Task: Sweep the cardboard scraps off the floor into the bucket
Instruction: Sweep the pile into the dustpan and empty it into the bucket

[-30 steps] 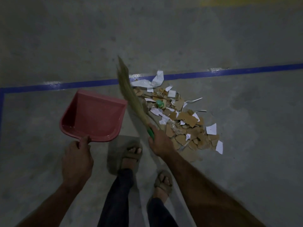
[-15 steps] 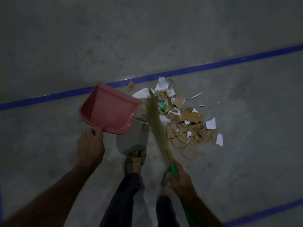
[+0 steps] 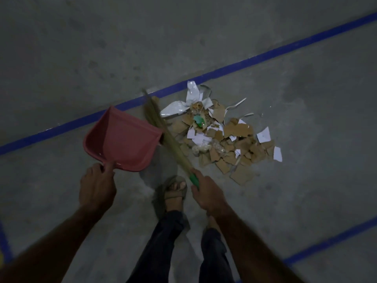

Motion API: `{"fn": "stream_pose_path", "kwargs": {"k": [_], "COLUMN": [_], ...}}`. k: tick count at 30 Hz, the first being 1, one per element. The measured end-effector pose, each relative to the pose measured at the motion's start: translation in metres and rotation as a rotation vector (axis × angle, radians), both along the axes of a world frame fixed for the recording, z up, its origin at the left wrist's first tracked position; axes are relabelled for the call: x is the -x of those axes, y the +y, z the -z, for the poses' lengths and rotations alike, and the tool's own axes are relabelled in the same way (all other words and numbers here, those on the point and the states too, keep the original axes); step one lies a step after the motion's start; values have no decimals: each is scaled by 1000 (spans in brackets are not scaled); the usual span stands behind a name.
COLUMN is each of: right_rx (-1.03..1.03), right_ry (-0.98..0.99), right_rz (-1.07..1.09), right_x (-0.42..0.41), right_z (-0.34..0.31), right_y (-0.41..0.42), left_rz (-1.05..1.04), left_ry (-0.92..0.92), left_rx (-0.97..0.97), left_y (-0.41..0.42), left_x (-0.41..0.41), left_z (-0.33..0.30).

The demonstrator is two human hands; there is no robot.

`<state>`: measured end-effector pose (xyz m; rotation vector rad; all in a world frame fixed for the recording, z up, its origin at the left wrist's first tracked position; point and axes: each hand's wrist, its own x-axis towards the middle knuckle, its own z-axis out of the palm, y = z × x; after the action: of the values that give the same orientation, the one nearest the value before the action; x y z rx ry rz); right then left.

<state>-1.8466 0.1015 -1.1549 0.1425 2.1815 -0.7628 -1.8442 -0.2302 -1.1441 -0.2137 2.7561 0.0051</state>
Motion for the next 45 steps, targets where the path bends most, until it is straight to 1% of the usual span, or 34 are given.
{"fn": "stream_pose_path", "kwargs": {"k": [2,3,5,8,12,15,19,22,26,28,32,35,38,41,43,45], "right_rx": [13,21,11,19,-52,-86,-311,-433,-473,-547,-668,-666,-576,-513,-469,-430], "right_ry": [-67,-104,-110,-88,-38,-18,49,95,294,269,233,184,157,145,113,138], "right_rz": [111,198,317,361,318,290,144,120,99,75,-52,-167,-283,-272,-256,-248], "right_x": [-2,-14,-48,-105,-154,-164,-157,-136,-84,-50,-8,-3,-8,-28,-46,-68], "right_z": [15,19,15,-9,-42,-53,-50,-24,20,42,80,105,116,118,117,113], "right_y": [3,12,37,88,140,160,173,186,211,233,288,327,344,343,335,322], "left_rz": [49,78,137,183,228,255,262,278,313,335,442,516,573,603,575,530], "left_ry": [-30,-43,-61,-99,-150,-178,-237,-280,-329,-310,-271,-263,-238,-243,-242,-265], "left_rx": [-3,-4,-15,-37,-49,-65,-88,-101,-48,-47,-97,-120,-171,-232,-266,-283], "left_y": [-6,-6,-5,7,34,58,88,108,125,128,135,150,172,205,225,237], "left_x": [-8,-12,-16,-21,-26,-27,-25,-21,-1,12,41,65,76,76,68,56], "left_z": [3,6,11,22,37,48,70,102,148,168,199,215,229,237,241,245]}}
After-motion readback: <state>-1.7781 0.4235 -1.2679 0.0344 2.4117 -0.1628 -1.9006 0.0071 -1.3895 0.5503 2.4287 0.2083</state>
